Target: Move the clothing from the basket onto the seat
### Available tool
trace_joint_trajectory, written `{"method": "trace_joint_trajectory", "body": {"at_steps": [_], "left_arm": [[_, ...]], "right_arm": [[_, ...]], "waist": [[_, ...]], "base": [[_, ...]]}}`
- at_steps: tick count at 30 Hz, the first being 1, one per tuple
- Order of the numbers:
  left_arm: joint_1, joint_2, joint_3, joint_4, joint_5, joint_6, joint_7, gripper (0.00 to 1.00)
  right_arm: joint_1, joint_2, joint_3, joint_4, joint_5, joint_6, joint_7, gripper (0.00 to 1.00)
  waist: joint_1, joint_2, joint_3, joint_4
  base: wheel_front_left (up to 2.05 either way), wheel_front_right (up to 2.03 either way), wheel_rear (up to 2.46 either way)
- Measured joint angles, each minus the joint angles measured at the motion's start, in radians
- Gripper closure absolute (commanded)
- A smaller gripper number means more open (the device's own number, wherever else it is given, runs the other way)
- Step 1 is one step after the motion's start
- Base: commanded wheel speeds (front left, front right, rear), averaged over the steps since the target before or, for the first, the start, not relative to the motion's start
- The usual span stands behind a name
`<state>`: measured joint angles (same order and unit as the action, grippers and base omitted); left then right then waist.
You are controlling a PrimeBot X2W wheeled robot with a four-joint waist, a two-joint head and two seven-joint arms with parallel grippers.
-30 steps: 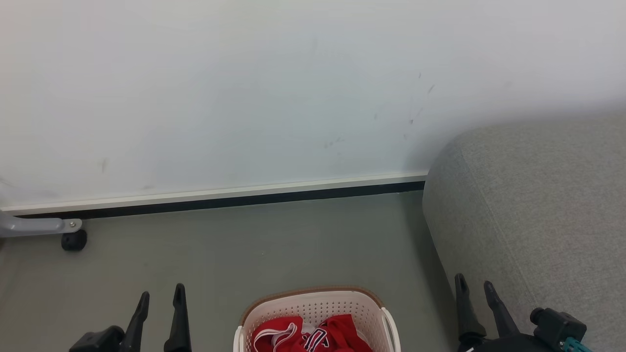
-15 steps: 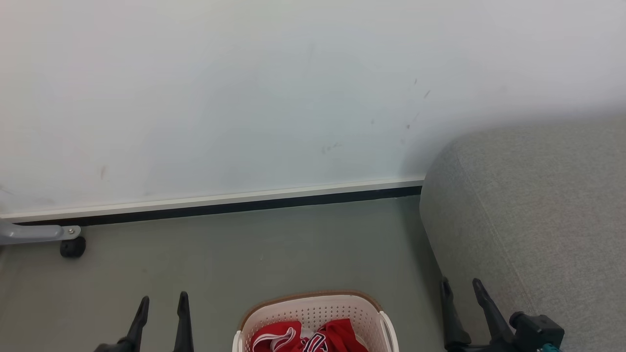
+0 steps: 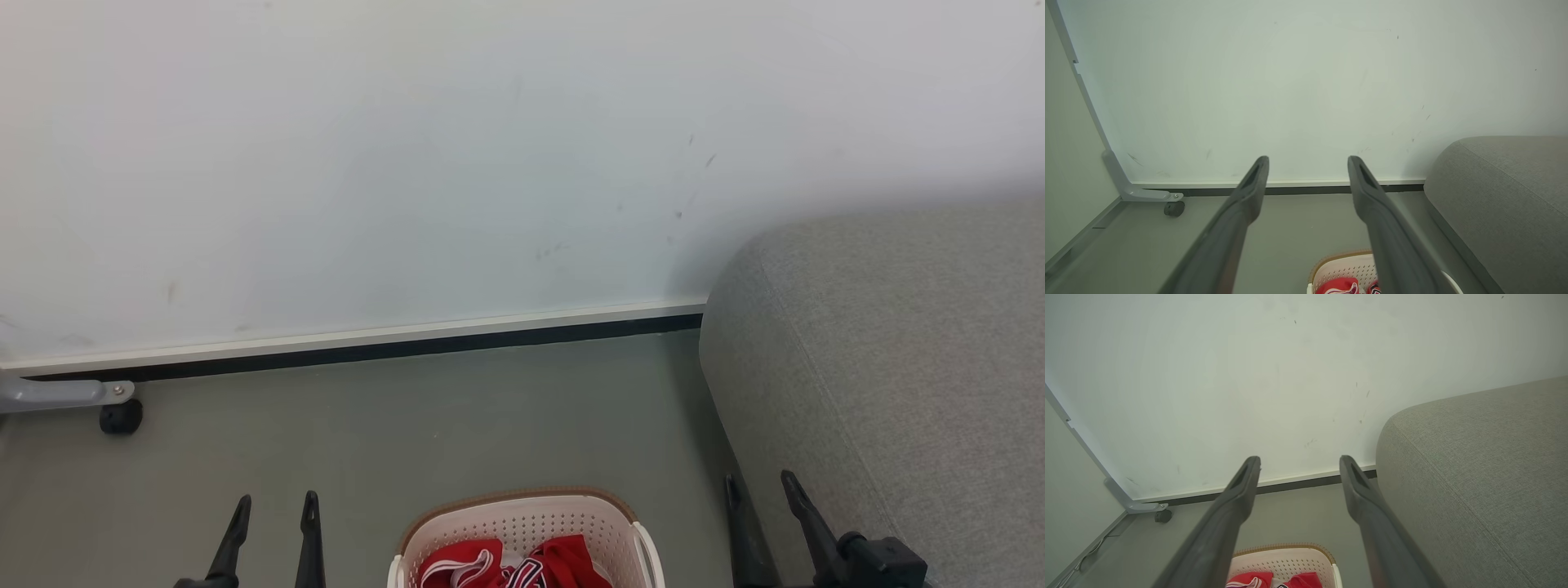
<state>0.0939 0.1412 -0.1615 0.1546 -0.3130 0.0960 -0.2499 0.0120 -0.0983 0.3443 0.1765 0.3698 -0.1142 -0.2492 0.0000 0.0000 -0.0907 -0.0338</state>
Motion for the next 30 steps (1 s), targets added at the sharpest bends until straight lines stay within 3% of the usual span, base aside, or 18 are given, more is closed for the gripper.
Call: {"method": "trace_joint_trajectory", "body": {"at_steps": [30], "left_arm": [[0.017,-0.011,0.019,0.004,0.01,-0.009,0.0,0.0]], "right_arm": [[0.0,0.0,-0.007,0.009,0.0,0.002,0.0,0.0]], "waist": [[0.0,0.0001,0.005,-0.001]], "base": [[0.0,0.0,0.0]]}}
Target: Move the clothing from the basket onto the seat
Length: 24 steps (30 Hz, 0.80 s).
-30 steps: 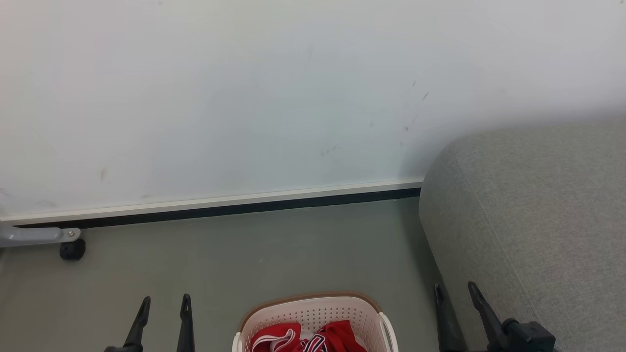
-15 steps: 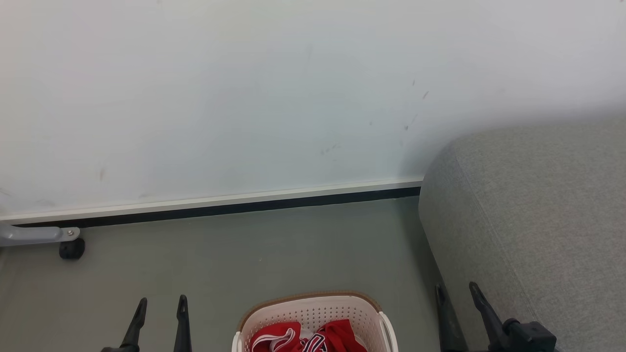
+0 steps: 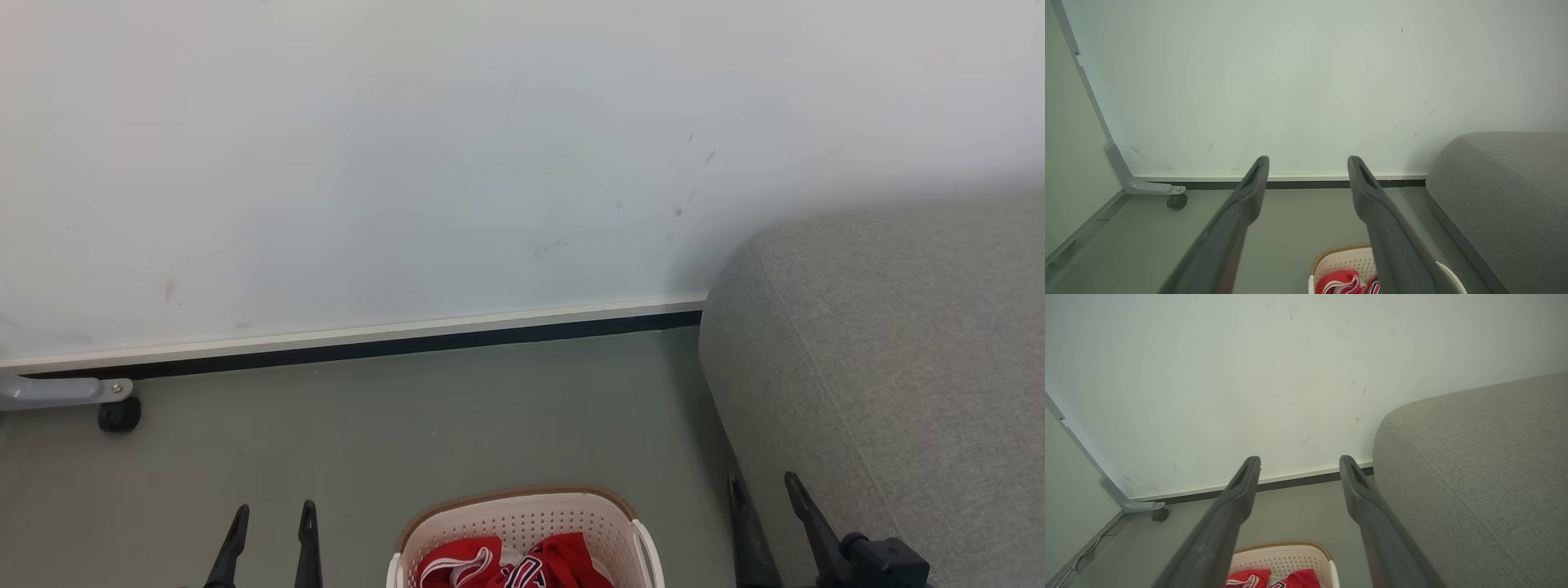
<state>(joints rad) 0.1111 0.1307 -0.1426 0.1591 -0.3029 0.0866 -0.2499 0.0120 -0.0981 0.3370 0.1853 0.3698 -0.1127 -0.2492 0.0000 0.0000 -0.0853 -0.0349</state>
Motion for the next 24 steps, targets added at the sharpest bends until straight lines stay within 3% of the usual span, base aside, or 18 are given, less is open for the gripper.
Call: {"method": "trace_joint_trajectory", "body": {"at_steps": [24], "left_arm": [[0.0,-0.001,0.0,-0.012,0.016,-0.017,0.0,0.0]], "right_arm": [[0.0,0.0,-0.009,-0.028,-0.007,0.003,0.0,0.0]], "waist": [[0.0,0.0,0.072,-0.016]], "base": [[0.0,0.0,0.0]]}}
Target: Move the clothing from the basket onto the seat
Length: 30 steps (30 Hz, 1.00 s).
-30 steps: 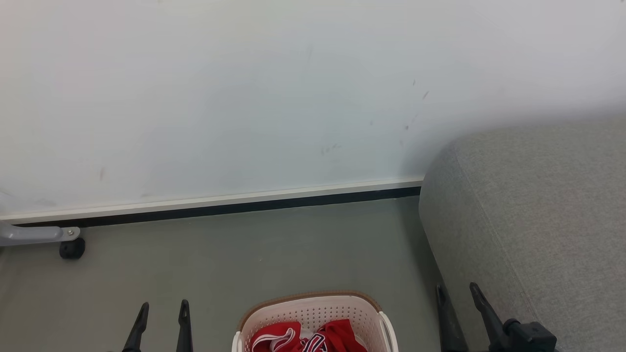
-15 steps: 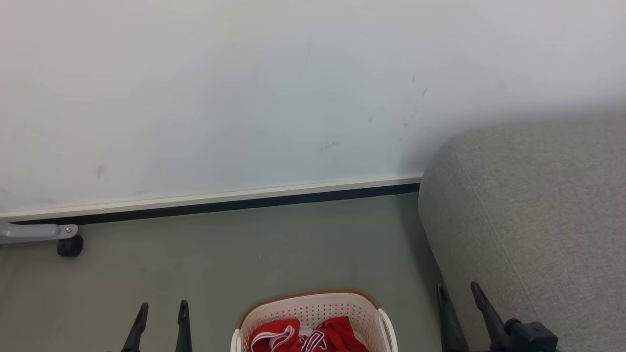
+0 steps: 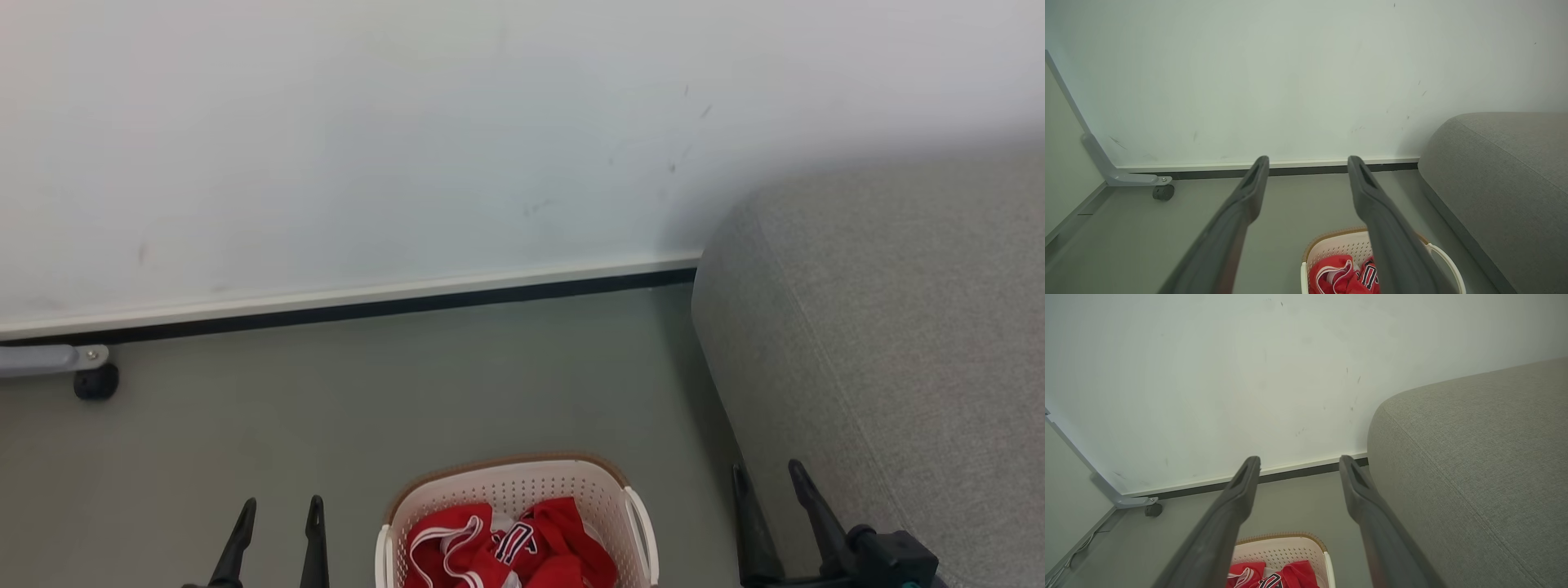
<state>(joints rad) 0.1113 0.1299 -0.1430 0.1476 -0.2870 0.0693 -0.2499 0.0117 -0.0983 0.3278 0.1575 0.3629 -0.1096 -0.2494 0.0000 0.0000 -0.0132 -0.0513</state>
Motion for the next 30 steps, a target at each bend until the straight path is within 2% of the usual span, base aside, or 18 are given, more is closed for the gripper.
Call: {"method": "trace_joint_trajectory", "body": {"at_steps": [13,22,30], "left_arm": [[-0.089,-0.005,-0.052,0.008,0.046,-0.017,0.0,0.0],[-0.217,-0.005,-0.08,0.082,0.07,-0.027,0.016,0.0],[-0.306,0.0,-0.115,0.167,0.103,-0.062,0.048,0.0]], "right_arm": [[-0.087,-0.034,-0.07,-0.079,-0.021,-0.001,0.0,0.0],[-0.212,-0.035,-0.092,-0.122,-0.03,-0.002,-0.005,0.0],[-0.297,-0.031,-0.109,-0.138,-0.03,-0.002,-0.007,0.0]], "waist": [[0.0001,0.0001,0.14,-0.027],[0.0002,0.0001,0.282,-0.059],[0.0003,0.0001,0.401,-0.081]], "base": [[0.0,0.0,0.0],[0.0,0.0,0.0],[0.0,0.0,0.0]]}}
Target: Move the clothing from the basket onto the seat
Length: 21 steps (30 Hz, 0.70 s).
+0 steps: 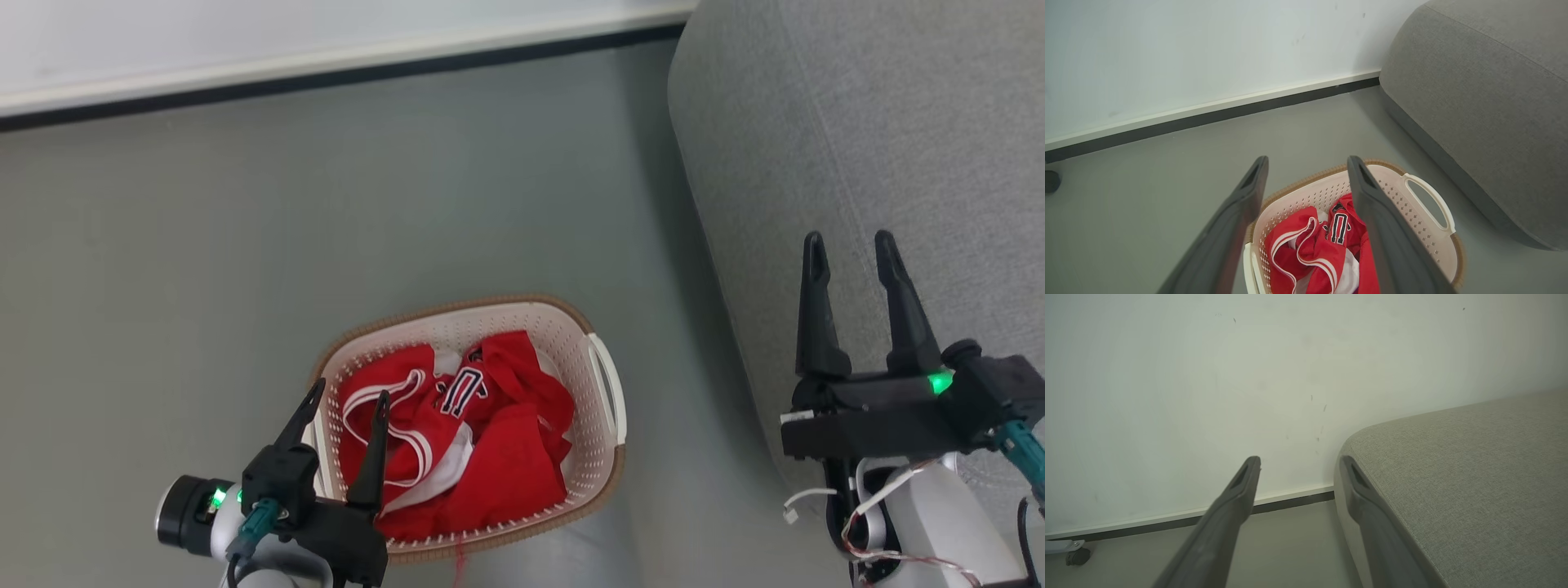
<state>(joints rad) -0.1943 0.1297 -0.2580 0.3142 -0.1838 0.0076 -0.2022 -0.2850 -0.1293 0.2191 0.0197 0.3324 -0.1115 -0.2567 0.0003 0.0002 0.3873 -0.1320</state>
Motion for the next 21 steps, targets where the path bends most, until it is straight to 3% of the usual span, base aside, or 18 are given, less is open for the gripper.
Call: {"method": "trace_joint_trajectory", "body": {"at_steps": [21], "left_arm": [[-0.221,-0.002,-0.082,0.202,0.065,-0.061,0.061,0.0]], "right_arm": [[-0.245,0.032,-0.018,-0.061,0.0,0.0,0.0,0.0]], "waist": [[-0.0001,0.0001,0.315,-0.047]], "base": [[0.0,0.0,0.0]]}}
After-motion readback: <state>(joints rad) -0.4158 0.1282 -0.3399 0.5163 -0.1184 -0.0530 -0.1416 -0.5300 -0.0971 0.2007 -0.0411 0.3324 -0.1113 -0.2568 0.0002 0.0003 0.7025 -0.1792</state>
